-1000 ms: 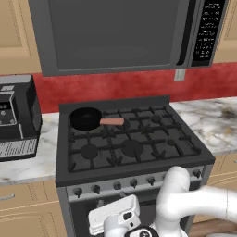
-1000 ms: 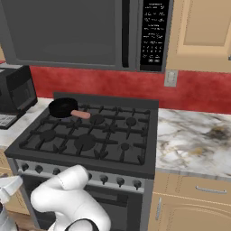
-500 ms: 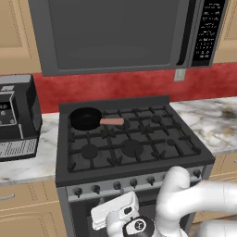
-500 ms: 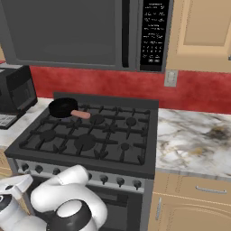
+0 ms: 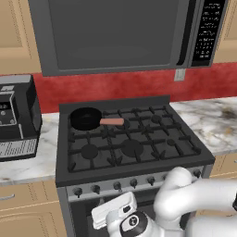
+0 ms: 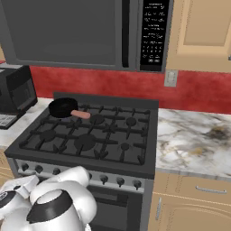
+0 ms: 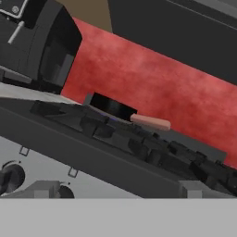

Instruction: Turn off the rear left burner of the stove.

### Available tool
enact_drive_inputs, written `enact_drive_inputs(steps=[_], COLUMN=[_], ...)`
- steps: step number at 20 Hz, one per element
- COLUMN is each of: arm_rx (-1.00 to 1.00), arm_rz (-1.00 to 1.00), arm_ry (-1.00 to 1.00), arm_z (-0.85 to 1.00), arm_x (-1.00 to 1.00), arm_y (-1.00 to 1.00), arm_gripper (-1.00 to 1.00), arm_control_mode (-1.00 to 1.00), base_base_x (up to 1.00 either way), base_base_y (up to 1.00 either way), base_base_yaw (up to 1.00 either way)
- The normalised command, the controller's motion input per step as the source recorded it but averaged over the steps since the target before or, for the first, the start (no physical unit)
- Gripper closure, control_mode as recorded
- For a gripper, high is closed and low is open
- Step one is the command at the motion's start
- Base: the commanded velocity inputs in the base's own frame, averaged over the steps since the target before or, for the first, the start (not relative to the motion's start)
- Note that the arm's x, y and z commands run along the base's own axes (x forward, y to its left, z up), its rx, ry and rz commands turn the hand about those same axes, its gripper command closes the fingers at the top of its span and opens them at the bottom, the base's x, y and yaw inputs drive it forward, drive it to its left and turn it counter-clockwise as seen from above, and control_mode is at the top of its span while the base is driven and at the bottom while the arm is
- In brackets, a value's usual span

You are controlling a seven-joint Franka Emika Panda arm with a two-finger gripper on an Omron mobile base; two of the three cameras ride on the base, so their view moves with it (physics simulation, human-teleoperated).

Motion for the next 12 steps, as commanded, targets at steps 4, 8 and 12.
enact_drive_inputs(steps=[4,8,12], arm_rx=[0.0,0.0,0.0], arm_rz=[0.0,0.0,0.0], arm_ry=[0.0,0.0,0.0], arm_z=[-0.34,-0.19,-0.14], arm_x=[0.05,0.16,0.26], arm_y=[0.09,0.0,0.06], arm_gripper=[-1.0,-1.0,-1.0], arm_control_mode=[-1.0,-1.0,-1.0], base_base_x=[0.0,0.0,0.0], base_base_y=[0.0,0.0,0.0], base_base_yaw=[0.0,0.0,0.0])
